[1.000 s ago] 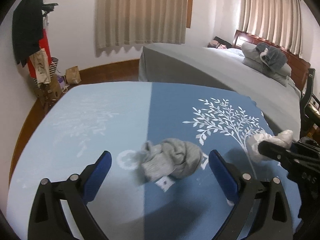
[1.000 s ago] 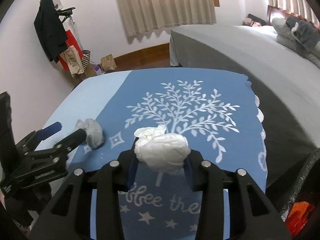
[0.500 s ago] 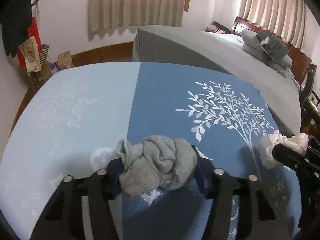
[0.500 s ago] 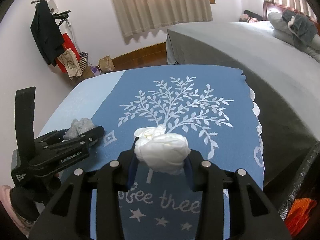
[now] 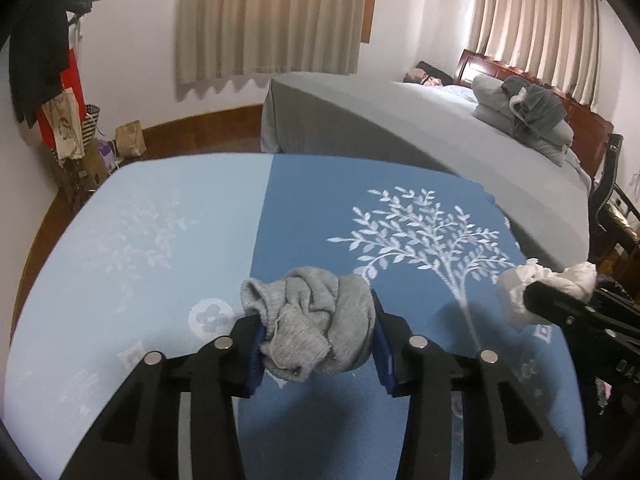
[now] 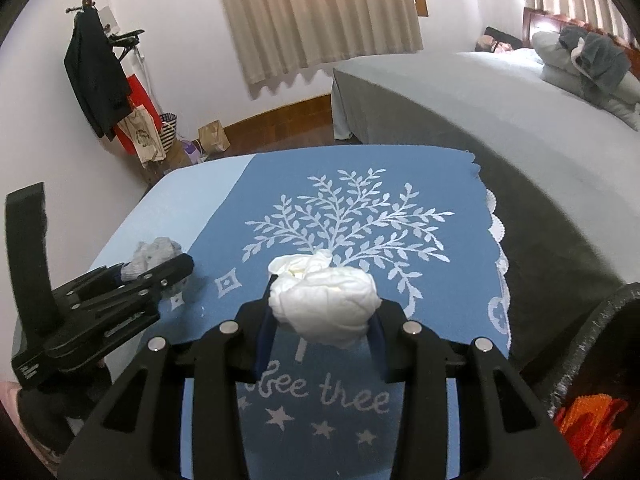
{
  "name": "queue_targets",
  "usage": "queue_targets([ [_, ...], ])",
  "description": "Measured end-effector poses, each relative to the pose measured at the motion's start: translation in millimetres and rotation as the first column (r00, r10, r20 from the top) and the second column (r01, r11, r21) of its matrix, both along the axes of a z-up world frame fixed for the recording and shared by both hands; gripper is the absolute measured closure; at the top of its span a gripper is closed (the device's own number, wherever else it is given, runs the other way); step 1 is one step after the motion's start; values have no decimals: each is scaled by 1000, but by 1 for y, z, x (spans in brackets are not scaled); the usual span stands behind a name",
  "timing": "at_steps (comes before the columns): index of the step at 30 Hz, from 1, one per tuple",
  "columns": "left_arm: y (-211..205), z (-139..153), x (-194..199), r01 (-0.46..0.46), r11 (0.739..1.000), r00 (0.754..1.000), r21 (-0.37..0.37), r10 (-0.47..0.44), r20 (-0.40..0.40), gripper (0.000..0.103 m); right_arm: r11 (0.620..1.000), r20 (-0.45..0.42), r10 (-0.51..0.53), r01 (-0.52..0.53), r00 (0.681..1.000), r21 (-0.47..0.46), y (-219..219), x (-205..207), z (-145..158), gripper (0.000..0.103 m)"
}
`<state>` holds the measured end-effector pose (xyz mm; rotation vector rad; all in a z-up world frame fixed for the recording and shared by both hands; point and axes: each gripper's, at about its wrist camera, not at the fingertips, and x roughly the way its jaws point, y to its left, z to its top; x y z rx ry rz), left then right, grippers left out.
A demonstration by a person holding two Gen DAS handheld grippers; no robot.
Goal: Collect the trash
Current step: 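Carry the grey sock and white cloth over the black bin with both tools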
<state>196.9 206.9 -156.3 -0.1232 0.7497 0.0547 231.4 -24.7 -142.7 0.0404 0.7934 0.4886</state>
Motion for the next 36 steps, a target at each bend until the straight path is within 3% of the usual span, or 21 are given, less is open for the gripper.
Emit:
queue_targets([
  [23,-43,59,-57,39,999,997,16,-40,66,59,1000,99,-5,4,995,15,-46,-71,63,65],
  [36,-90,88,-92,117,993,985,15,-118,125,59,997,166,-74,69,983,39,-96,-118,98,65],
])
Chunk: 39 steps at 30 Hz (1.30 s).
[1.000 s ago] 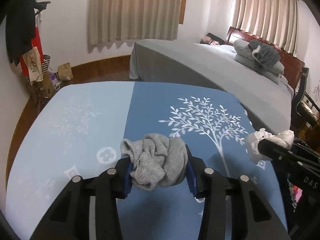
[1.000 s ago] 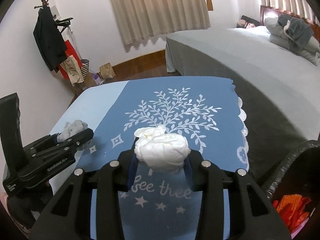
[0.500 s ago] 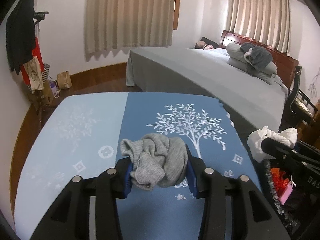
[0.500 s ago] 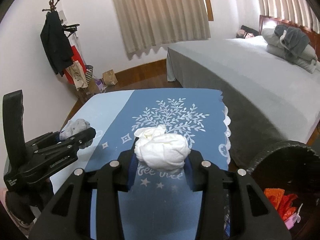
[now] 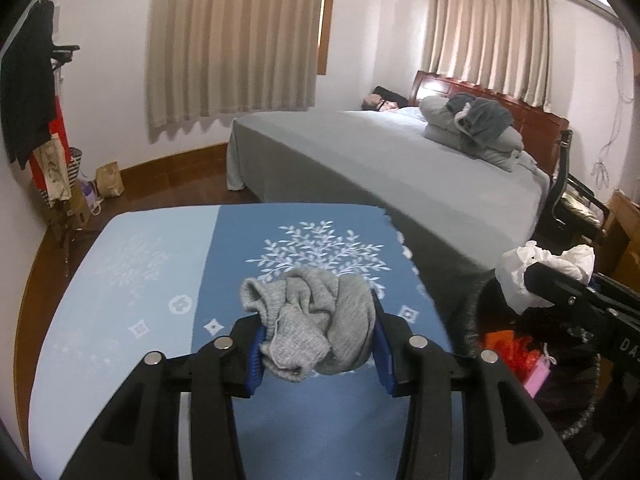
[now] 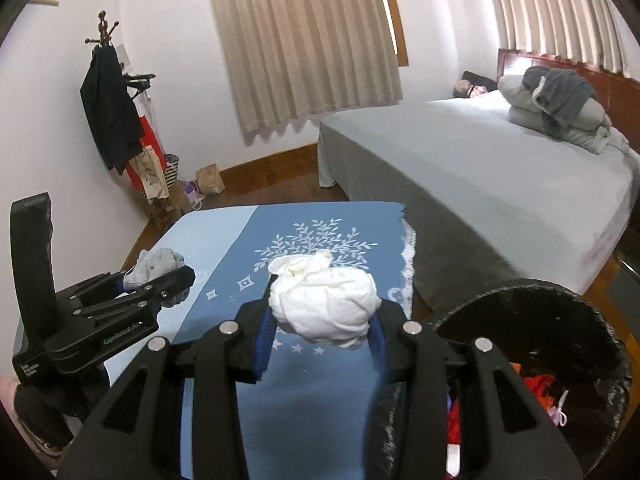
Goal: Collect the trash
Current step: 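Carry the grey sock and white cloth over the black bin with both tools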
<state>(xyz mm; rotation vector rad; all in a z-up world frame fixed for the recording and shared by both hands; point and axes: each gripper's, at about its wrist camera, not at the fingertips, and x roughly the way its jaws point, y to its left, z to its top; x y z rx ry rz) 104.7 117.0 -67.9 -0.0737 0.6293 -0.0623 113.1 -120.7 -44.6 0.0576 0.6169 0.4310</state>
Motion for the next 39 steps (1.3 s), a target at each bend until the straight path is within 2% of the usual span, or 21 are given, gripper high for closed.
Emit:
queue_targets([
  [17,-77,31,-26,134,991,989,-10,-133,57,59,994,71,-107,106,992,16,-67,-50,25,65],
  [39,-169,49,-29,309,951,945,6,-308,109,59,969,102,-247,246,964,19,-148,-73,26,65],
])
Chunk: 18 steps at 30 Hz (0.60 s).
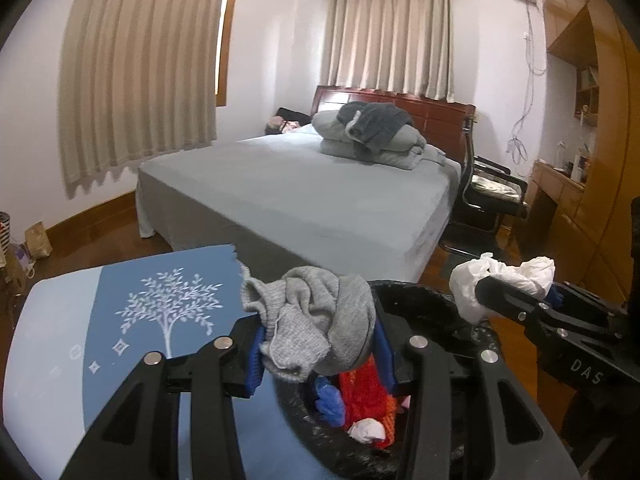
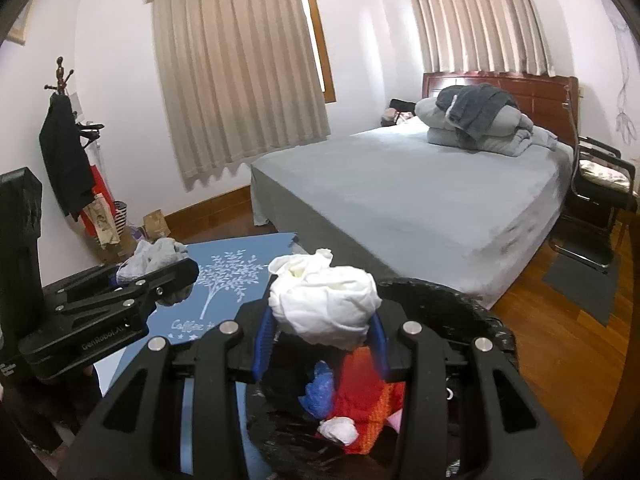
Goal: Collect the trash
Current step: 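Carry the grey sock and white cloth over the black bin with both tools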
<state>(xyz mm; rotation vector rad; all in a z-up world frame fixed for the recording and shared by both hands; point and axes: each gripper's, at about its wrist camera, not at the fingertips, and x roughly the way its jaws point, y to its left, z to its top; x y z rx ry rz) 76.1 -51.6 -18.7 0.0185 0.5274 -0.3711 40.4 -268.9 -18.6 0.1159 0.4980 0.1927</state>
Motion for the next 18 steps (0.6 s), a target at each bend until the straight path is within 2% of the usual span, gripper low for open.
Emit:
queue_targets([
  [18,-63,-17,21,115,993,993,9,-115,-22,59,994,-45,-110,110,993,-15,-55,6,-19,65],
])
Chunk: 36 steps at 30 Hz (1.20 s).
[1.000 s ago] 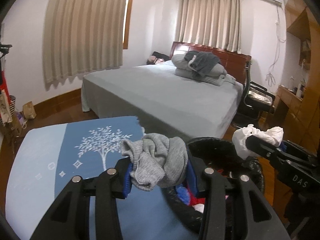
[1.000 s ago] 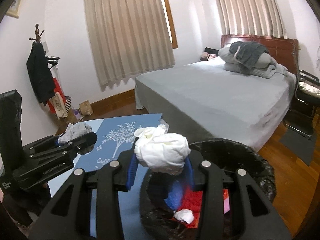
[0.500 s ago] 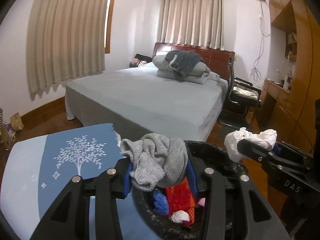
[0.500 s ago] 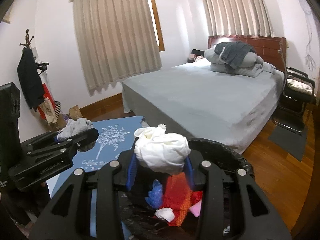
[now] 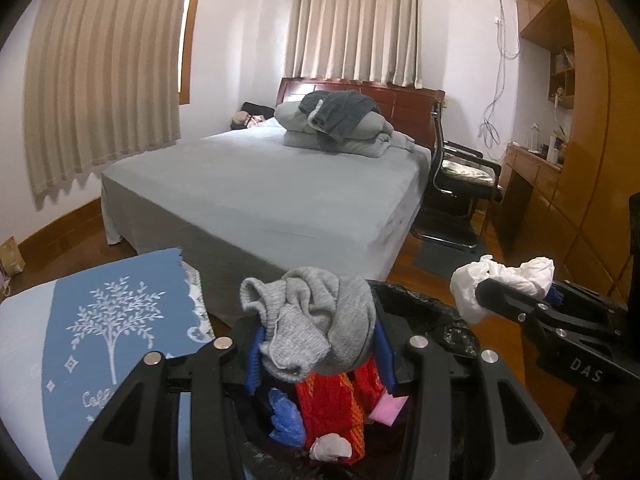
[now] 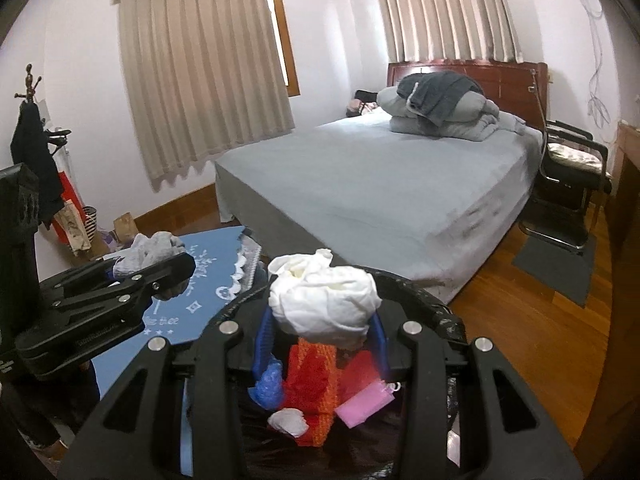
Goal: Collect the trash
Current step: 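Carry the grey sock and white cloth over the black bin with both tools, then open both tools to drop the sock and white cloth into the bin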
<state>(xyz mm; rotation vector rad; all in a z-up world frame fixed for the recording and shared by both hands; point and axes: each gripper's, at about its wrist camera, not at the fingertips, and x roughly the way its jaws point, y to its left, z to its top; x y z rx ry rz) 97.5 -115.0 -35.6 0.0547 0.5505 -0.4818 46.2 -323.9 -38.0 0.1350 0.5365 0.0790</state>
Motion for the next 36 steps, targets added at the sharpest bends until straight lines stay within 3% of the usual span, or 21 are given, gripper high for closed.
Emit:
queue_targets([
  [23,-35,-42,40,31,999,997,32,-28,-78,59,1000,-90,-19,20,996,7,-30,44,-44,65],
  [31,-35,-48,51,60,998,992,13,-58,-108,39,998,-118,-53,55,992,13,-44,52,-57,47],
  [35,-28,-44,51,47,999,994,7,-46,-98,29,998,-108,-66,68,992,13,-47,48,-55,34],
  [36,-26,-42,51,42,999,995,5,-42,-94,26,998,-107,-67,69,992,12,-47,47,-54,26],
])
